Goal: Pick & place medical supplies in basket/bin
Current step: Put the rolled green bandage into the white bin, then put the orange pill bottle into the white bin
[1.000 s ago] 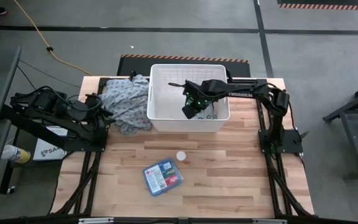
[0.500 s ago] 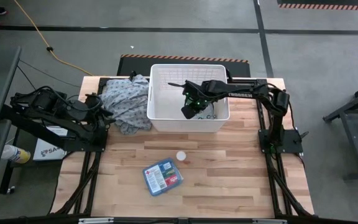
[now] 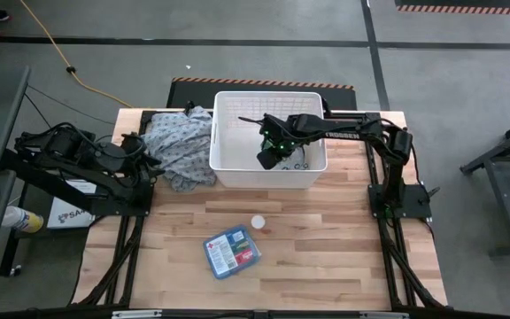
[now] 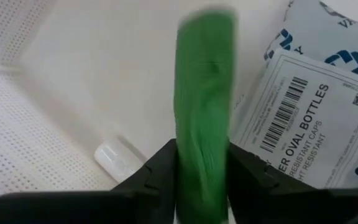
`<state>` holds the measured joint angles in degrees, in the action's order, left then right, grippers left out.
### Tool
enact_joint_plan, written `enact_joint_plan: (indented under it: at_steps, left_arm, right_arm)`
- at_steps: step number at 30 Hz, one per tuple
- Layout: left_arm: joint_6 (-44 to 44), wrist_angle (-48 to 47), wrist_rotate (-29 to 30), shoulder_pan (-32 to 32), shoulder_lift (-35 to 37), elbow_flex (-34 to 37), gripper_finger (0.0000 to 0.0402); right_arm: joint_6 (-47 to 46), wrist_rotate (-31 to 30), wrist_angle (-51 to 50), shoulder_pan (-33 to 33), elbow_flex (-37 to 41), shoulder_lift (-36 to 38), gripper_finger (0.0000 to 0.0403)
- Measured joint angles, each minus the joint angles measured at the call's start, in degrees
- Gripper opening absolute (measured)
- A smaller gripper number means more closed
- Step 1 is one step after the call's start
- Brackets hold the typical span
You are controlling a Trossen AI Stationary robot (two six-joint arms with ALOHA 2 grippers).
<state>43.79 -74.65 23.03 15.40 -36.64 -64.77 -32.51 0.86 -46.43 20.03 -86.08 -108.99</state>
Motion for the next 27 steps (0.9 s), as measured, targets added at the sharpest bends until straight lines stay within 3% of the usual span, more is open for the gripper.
enact_joint_plan:
  at_steps: [15,27]
  left_arm:
    - [0.0,0.0,0.0,0.0,0.01,0.0,0.0211]
    - [1.09,0.02,-0.02,-0.01,0.0,-0.01,0.0211]
  right_arm:
    - [3.53,1.76,4.18,0.24,-1.56,0.0,0.0184]
    - [8.91,2.63,6.77,0.21,-16.87,0.0,0.0176]
